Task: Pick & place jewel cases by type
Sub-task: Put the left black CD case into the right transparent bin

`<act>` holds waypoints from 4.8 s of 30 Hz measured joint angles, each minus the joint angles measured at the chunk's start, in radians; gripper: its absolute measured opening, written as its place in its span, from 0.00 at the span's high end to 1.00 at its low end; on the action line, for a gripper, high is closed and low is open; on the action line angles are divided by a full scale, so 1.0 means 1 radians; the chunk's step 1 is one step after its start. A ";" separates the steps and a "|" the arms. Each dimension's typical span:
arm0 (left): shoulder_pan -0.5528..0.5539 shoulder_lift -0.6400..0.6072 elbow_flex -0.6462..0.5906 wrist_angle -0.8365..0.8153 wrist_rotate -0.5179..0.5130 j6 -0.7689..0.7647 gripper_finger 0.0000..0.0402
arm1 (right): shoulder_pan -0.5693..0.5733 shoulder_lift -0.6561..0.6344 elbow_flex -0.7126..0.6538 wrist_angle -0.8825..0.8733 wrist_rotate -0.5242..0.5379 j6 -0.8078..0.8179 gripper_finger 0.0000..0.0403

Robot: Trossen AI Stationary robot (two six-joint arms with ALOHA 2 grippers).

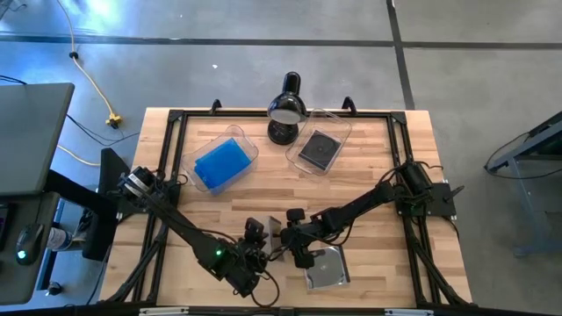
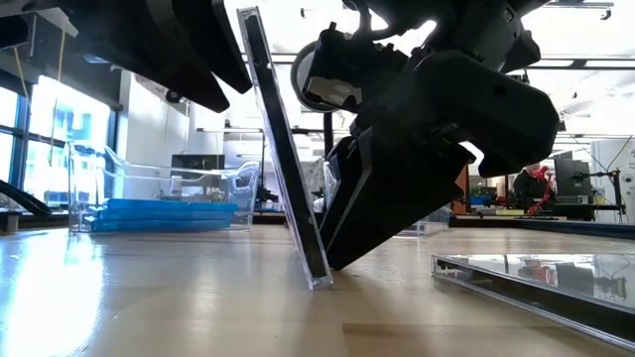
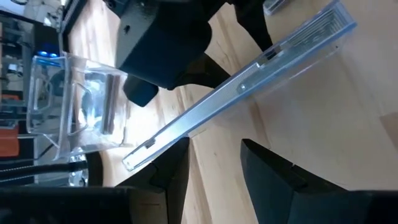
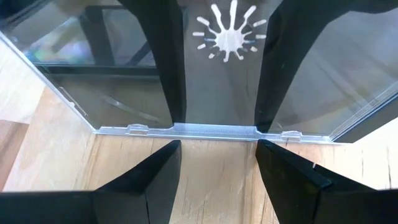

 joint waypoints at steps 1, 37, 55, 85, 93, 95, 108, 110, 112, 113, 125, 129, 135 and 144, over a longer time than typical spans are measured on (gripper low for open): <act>0.000 0.000 0.000 0.000 -0.009 0.000 0.65 | 0.000 0.000 0.000 0.000 0.000 0.000 0.48; -0.006 -0.001 0.000 0.047 0.036 0.376 0.65 | -0.001 -0.001 -0.001 -0.001 -0.042 -0.006 0.48; -0.006 -0.001 0.000 0.085 0.170 0.545 0.95 | 0.000 -0.001 -0.001 -0.002 -0.042 -0.008 0.48; -0.005 -0.001 0.000 0.093 0.122 0.489 0.94 | 0.001 -0.344 -0.003 -0.555 0.083 0.002 0.48; 0.041 -0.001 0.000 0.139 -0.016 0.495 0.94 | 0.001 -0.578 -0.003 -0.731 0.276 0.029 0.48; 0.072 -0.001 0.000 0.167 -0.058 0.524 0.94 | 0.002 -0.641 -0.003 -0.752 0.327 0.031 0.48; 0.322 -0.001 0.000 0.558 -0.183 0.948 0.95 | 0.003 -0.936 -0.001 -0.811 0.464 0.046 0.48; 0.362 -0.001 0.000 0.628 -0.155 0.987 0.95 | 0.003 -0.949 -0.001 -0.829 0.464 0.046 0.48; 0.412 -0.001 0.000 0.671 -0.117 0.994 0.95 | 0.003 -0.953 -0.001 -0.835 0.464 0.046 0.48; 0.437 -0.001 0.000 0.688 -0.098 0.995 0.95 | 0.003 -0.953 -0.001 -0.836 0.464 0.046 0.48; 0.688 0.000 0.000 0.833 0.299 0.965 0.95 | 0.002 -0.950 -0.001 -0.861 0.463 0.021 0.48; 0.739 0.000 0.000 0.833 0.434 0.954 0.95 | 0.002 -0.950 -0.001 -0.878 0.463 0.028 0.48; 0.798 0.001 -0.001 0.760 0.574 0.871 0.93 | 0.002 -0.949 -0.001 -0.881 0.455 0.047 0.48; 0.814 0.001 -0.001 0.782 0.704 0.856 0.92 | 0.002 -0.949 -0.001 -0.883 0.451 0.047 0.48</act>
